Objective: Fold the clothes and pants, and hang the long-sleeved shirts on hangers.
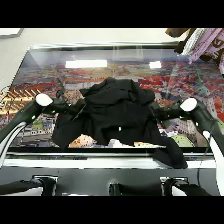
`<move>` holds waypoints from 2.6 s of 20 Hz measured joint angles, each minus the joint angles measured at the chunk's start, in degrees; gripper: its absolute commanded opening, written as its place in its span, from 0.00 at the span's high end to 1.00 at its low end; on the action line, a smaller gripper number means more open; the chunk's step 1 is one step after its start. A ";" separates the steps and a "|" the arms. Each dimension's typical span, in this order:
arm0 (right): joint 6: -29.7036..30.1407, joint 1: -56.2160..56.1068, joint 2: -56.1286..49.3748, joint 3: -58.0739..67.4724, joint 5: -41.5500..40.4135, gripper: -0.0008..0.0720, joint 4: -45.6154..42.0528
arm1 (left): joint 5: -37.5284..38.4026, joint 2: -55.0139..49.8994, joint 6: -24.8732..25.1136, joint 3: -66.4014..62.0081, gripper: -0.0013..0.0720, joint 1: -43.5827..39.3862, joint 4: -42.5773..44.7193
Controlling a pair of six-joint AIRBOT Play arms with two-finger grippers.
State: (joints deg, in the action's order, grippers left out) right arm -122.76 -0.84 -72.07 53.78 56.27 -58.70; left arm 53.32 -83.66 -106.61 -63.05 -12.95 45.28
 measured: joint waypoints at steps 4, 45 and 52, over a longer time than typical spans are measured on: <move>2.03 -0.02 -4.96 1.88 -5.09 0.45 0.28 | -0.28 -10.49 2.14 -8.83 0.43 -0.37 -0.20; -4.46 -25.49 -11.43 17.11 15.17 0.41 -33.88 | 0.63 -7.08 -3.52 -12.87 0.14 -21.57 31.74; -6.43 -25.49 -15.30 17.11 12.13 0.41 -32.52 | 0.61 -7.34 -3.54 -12.87 0.14 -22.08 31.71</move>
State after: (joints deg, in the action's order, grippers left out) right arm -129.19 -26.33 -87.37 70.89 68.40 -91.22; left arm 53.93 -91.00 -110.15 -75.92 -35.03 76.99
